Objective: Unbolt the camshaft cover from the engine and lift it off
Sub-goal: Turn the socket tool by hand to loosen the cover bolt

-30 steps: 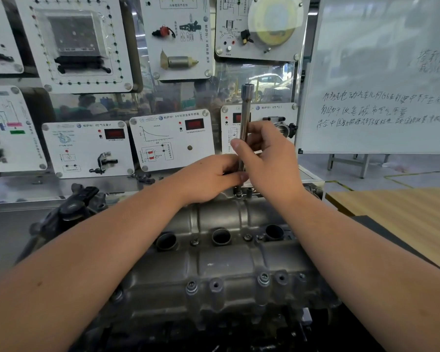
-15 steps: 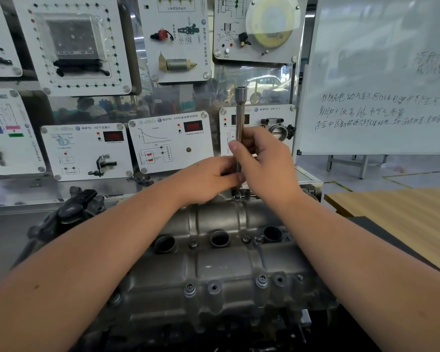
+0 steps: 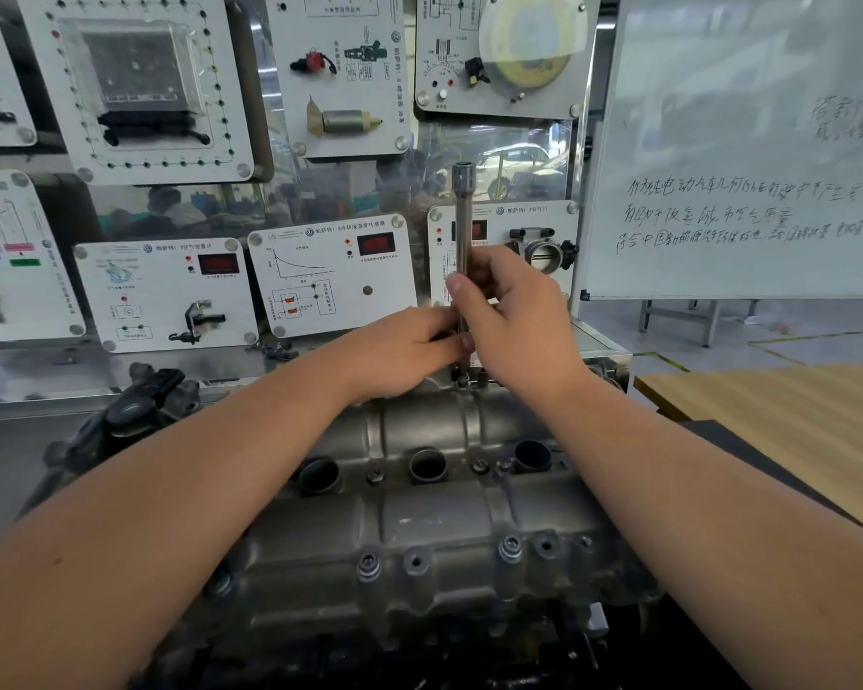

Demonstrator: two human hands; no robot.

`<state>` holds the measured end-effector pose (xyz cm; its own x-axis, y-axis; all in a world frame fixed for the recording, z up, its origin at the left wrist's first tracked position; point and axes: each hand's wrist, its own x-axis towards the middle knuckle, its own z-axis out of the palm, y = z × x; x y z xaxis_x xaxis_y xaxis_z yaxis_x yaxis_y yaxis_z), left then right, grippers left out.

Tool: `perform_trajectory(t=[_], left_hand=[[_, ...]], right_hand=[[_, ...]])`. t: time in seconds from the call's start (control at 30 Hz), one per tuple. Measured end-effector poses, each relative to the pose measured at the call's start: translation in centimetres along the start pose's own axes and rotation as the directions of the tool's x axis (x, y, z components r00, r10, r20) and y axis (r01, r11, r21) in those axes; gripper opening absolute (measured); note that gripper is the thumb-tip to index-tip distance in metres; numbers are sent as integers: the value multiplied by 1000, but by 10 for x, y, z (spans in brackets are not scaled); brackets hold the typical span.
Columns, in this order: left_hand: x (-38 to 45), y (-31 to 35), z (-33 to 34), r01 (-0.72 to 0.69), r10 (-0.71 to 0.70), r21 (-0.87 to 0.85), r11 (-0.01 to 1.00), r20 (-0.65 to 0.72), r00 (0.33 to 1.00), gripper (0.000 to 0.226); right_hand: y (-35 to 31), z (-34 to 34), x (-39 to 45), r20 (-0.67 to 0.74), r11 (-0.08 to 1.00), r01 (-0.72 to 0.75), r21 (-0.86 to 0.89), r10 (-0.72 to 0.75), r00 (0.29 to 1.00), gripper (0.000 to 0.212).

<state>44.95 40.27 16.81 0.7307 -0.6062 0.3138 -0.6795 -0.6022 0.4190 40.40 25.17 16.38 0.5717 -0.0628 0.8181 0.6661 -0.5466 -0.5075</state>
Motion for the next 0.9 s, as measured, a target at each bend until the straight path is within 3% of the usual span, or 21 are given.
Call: perform_trajectory(t=[0.23,0.4,0.57,0.7,0.77,0.9], left_hand=[[-1,3,0,-18,17,30,999,15,1000,37],[-3,6,0,-4,5,-27,1000,15,1000,54],[-4,5,-1,-4,4,-23,1000,7,1000,37],[-4,10,-2,-4,5,-30,1000,12,1000,53],[-4,10,-2,-6,7,-39,999,13,1000,61],[-6,6,-1,7,-6,-59,998,17,1000,58]], right_hand=[[0,0,0,-12,999,-50,14,50,999,34],[2,-1,1,-12,1000,-8,-14,8,1000,10],[2,-1,1,14,999,15,-28,-15,1000,16],[4,-1,3,8,998,22,-61,-22,1000,20],[4,-2,2,-7,999,-32,-21,32,999,31],[6,-1,1,17,999,-34,41,33,999,42]])
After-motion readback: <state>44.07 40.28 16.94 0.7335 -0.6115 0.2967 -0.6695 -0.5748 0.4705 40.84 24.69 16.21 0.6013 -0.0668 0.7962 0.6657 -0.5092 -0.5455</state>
